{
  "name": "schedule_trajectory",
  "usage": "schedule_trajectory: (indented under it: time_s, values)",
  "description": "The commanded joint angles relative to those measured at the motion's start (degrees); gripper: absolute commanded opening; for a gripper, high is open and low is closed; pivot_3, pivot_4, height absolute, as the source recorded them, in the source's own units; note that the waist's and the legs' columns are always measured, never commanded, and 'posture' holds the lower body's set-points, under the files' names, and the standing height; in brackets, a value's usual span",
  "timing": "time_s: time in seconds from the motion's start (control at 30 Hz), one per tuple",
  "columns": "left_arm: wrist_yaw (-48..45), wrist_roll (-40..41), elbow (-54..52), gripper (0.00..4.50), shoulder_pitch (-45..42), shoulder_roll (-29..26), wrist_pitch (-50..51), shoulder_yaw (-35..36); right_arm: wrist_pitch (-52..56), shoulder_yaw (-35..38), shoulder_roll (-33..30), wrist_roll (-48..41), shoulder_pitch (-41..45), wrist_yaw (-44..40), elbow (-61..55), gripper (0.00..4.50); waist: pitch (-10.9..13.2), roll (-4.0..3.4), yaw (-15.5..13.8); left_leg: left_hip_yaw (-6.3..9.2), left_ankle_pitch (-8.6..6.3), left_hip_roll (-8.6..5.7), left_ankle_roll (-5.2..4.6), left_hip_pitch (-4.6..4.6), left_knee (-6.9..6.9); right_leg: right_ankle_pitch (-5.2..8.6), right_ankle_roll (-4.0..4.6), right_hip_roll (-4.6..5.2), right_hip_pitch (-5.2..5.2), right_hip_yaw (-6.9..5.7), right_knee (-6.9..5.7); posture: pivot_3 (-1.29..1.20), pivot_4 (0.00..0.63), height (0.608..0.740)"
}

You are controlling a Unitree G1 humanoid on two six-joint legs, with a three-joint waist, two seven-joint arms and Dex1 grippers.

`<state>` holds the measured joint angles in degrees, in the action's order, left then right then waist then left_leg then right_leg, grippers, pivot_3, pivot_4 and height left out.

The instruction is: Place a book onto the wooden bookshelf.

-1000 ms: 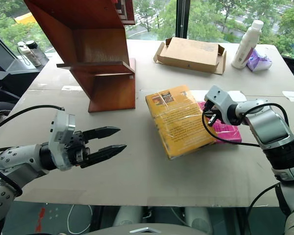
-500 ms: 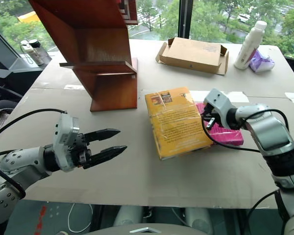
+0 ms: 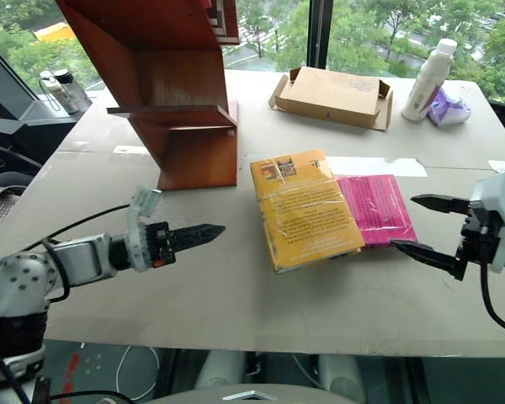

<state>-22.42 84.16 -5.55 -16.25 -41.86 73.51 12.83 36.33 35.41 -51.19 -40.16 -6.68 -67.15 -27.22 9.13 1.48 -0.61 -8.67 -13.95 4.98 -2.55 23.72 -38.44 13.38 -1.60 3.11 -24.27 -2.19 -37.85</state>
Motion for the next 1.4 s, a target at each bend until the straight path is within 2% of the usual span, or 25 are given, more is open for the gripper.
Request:
schedule_trajectory:
  time_s: [0.03, 0.17, 0.33, 0.6, 1.1, 1.2, 1.33, 1.4]
  values:
    - [4.69, 4.88, 7.86, 3.44, -4.84, 2.6, 3.47, -0.64, 0.91, 6.25, 0.38, -5.53, -2.97, -0.05, -4.58, 4.41, -0.01, 0.03, -0.03, 0.02, 0.0, -0.04, 0.0, 0.02, 0.0, -0.03, 0.05, 0.01, 0.0, 0.0, 0.0, 0.0, 0.15, 0.733]
    - [6.49, 4.18, 14.38, 3.44, -10.65, 7.37, 4.81, -1.79, 1.41, 8.7, 1.14, -8.15, -6.99, 1.3, -7.58, 4.41, -0.01, 0.06, -0.14, 0.18, 0.0, -0.13, 0.0, 0.08, 0.0, -0.03, 0.05, 0.03, 0.05, -0.1, 0.05, 0.0, 0.15, 0.733]
    - [4.5, -1.78, 21.22, 3.44, -16.79, 13.56, 4.32, -4.04, 1.2, 9.18, 1.95, -9.61, -9.78, 3.64, -9.29, 4.41, -0.02, 0.06, -0.21, 0.36, 0.0, -0.21, 0.0, 0.06, -0.02, -0.03, 0.05, 0.06, 0.2, -0.25, 0.12, 0.0, 0.15, 0.733]
    - [-0.61, -11.88, 24.75, 3.44, -18.87, 20.66, 3.12, -6.23, 1.39, 9.95, 1.77, -12.23, -11.88, 5.6, -11.42, 4.41, -0.02, 0.08, -0.14, 1.06, 0.0, -0.59, 0.0, 0.1, 0.0, -0.11, -0.08, 0.03, 0.23, -0.23, 0.14, 0.0, 0.15, 0.733]
    - [-8.61, -24.46, 31.65, 3.44, -23.18, 25.71, -2.41, -4.63, 0.88, 9.74, 1.01, -12.71, -14.47, 7.78, -13.01, 4.41, -0.02, 0.09, -0.18, 1.37, -0.01, -0.77, -0.02, 0.11, 0.0, -0.02, 0.04, 0.08, 0.31, -0.26, 0.19, 0.0, 0.15, 0.733]
    - [-10.92, -25.73, 32.97, 2.66, -23.98, 26.3, -2.25, -4.56, 0.77, 9.37, 0.92, -12.45, -14.43, 7.98, -12.99, 4.5, -0.02, 0.09, -0.17, 1.38, -0.01, -0.78, -0.02, 0.11, 0.0, -0.02, 0.04, 0.09, 0.31, -0.27, 0.2, 0.0, 0.15, 0.733]
    - [-13.43, -27.99, 33.78, 0.78, -24.61, 26.83, -2.67, -4.76, 0.58, 8.59, 0.81, -11.64, -14.46, 8.2, -13.07, 4.5, -0.02, 0.09, -0.18, 1.41, -0.01, -0.78, -0.02, 0.12, 0.0, -0.02, 0.04, 0.08, 0.32, -0.3, 0.2, 0.0, 0.15, 0.733]
    - [-14.27, -28.26, 32.6, 0.1, -24.23, 26.31, -2.22, -4.1, 0.48, 8.39, 0.84, -11.37, -14.62, 8.24, -13.12, 4.5, -0.01, 0.09, -0.17, 1.41, -0.01, -0.78, -0.02, 0.12, 0.0, -0.02, 0.04, 0.09, 0.33, -0.3, 0.21, 0.0, 0.15, 0.733]
